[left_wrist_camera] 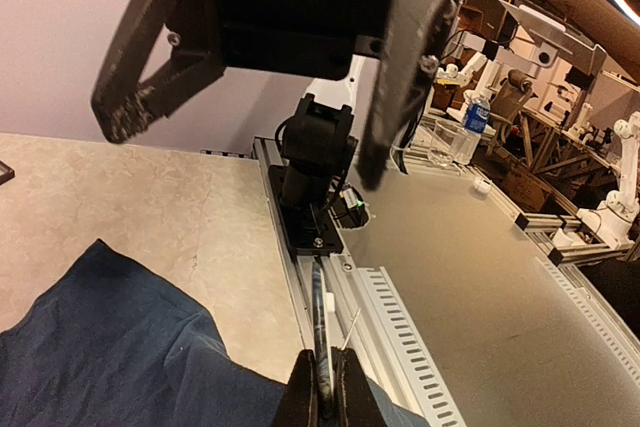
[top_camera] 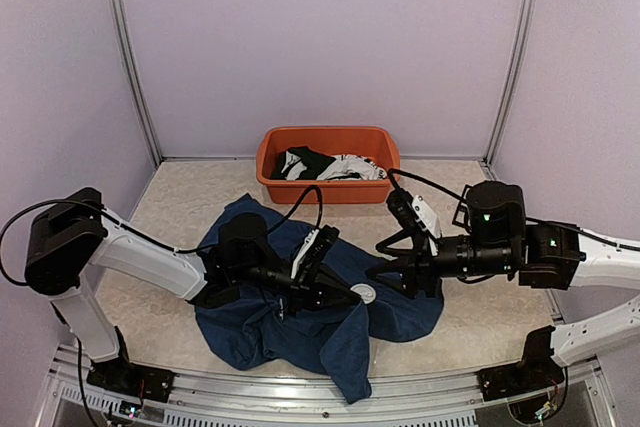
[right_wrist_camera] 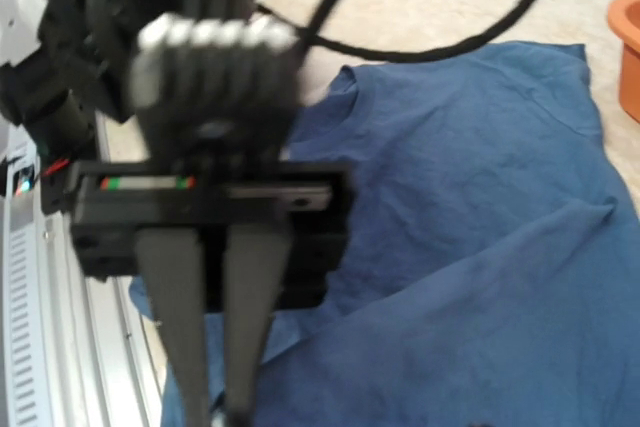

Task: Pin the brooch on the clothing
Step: Pin the brooch onto the flattened clothing.

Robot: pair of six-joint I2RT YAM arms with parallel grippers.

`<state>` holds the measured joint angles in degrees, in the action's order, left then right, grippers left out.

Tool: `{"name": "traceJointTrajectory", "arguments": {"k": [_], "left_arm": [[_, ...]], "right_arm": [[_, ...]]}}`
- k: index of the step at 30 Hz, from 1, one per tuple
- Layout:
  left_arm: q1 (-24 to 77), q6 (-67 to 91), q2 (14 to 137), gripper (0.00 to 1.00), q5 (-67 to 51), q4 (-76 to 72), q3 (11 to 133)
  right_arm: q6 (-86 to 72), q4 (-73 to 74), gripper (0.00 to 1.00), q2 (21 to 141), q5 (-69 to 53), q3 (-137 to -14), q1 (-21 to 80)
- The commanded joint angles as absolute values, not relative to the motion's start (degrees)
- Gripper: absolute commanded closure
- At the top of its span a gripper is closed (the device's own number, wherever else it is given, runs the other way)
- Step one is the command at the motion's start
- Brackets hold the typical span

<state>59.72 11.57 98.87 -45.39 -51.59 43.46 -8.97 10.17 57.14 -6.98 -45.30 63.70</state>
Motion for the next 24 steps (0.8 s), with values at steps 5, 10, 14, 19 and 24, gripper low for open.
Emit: {"name": "traceJointTrajectory", "arguments": {"k": [5,10,14,19,24], "left_arm": [[59.46,12.47,100.05,1.00,-50.44,-52.25,45.30],[59.33,12.83,100.45,0.97,-51.84,-51.44,45.96],[59.19,12.92,100.46,0.97,-51.76,-51.25,45.86],[59.05,12.92,100.37,0.97,-51.75,-51.20,45.96],[58.83,13.09,100.53,0.96,-52.45,-50.90,46.14]], "right_arm": [[-12.12,19.42,0.51,60.64,-13.93,-49.01,61.41],[-11.49,19.26,0.60,64.59,-19.07,-49.84,61.44],[-11.58,18.47,0.62,64.82,-20.59,-50.42,61.42],[-11.69,19.81,0.65,65.64,-18.84,-51.42,61.44],[-12.81,20.40,0.56,63.05,-13.74,-52.38,61.44]]}}
